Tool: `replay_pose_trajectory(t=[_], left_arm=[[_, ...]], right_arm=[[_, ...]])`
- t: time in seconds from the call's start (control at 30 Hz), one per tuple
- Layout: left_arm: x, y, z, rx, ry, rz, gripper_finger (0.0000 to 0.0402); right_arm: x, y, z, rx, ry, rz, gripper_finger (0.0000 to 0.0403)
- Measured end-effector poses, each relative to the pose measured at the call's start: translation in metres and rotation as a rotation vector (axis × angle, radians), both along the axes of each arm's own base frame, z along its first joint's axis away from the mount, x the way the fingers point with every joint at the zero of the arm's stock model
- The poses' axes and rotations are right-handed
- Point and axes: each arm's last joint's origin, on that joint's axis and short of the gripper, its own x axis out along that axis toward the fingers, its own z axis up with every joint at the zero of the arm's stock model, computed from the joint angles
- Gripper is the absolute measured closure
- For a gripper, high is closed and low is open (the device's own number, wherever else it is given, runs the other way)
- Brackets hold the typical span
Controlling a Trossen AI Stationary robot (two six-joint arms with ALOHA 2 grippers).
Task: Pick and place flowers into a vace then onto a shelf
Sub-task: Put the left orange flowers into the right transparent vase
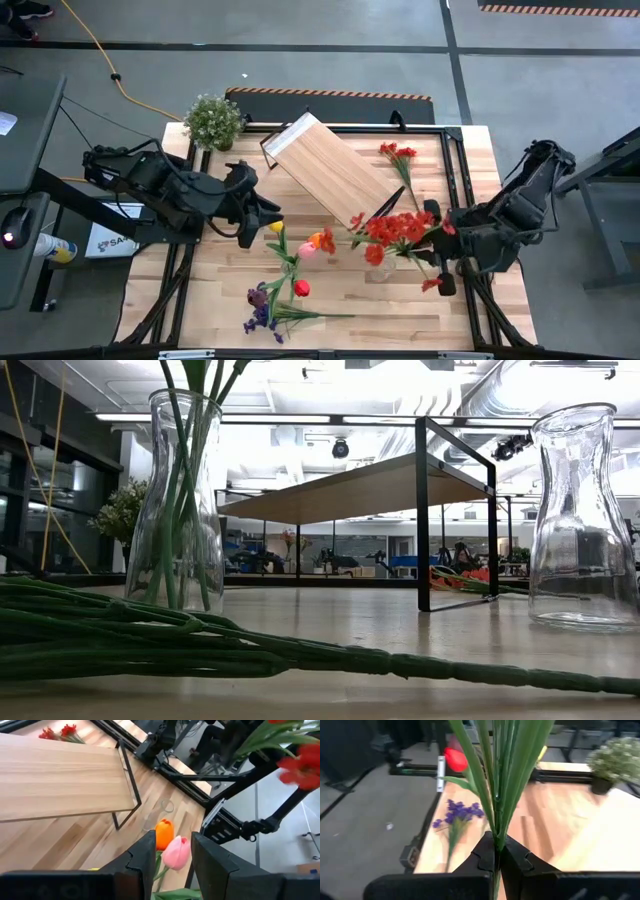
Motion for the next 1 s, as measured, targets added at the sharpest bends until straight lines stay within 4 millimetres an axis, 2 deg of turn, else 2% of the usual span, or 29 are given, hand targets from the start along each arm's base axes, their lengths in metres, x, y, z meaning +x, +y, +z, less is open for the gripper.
replay_pose_trajectory(t=[0.3,0.63,1.0], left_arm=[[-0.003,0.001,-0.004,0.020,0.049,0.000,0.0245],[-0.004,0.002,-0.006,0.031,0.077,0.000,0.0245],[-0.005,0.002,-0.007,0.028,0.085,0.005,0.0245]], right_arm=[[-0.023,0.001,-0.010,-0.068,0.004,-0.190,0.0399],[-0.048,0.000,-0.014,-0.127,-0.091,-0.321,0.0400],[-0.073,-0.028,-0.001,-0.102,-0.154,-0.343,0.0400]])
